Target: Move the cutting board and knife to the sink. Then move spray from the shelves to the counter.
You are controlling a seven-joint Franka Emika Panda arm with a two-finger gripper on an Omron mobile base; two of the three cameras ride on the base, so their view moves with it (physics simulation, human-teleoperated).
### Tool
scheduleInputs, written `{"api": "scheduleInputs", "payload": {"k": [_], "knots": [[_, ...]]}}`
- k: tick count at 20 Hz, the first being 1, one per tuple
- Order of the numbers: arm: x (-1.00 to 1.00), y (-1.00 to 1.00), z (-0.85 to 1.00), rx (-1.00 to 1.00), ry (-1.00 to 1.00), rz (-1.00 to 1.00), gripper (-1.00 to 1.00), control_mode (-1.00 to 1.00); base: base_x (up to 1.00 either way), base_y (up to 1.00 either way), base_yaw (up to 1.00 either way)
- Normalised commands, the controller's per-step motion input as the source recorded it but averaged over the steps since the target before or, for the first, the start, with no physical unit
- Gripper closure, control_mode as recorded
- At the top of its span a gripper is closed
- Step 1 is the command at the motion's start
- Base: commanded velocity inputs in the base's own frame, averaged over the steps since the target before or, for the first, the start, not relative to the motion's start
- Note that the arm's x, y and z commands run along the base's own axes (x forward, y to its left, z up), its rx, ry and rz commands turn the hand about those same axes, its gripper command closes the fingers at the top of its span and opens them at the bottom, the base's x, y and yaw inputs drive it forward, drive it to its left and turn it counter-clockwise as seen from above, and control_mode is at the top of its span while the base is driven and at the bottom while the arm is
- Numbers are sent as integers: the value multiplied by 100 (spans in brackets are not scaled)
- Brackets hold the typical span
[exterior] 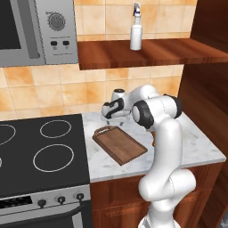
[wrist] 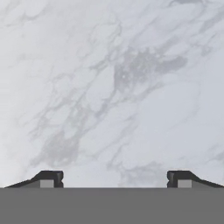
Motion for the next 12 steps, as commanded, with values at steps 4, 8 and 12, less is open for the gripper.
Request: {"api": "scheduleInputs", "payload": {"k": [4,8,12], "knots": [[0,0,-4,14,-13,-7,-100,-100,0,0,0],[0,0,-7,12,-16,-8,-100,-100,0,0,0],[-4,0,-20,7,-10,-5,-100,-100,0,0,0]]}}
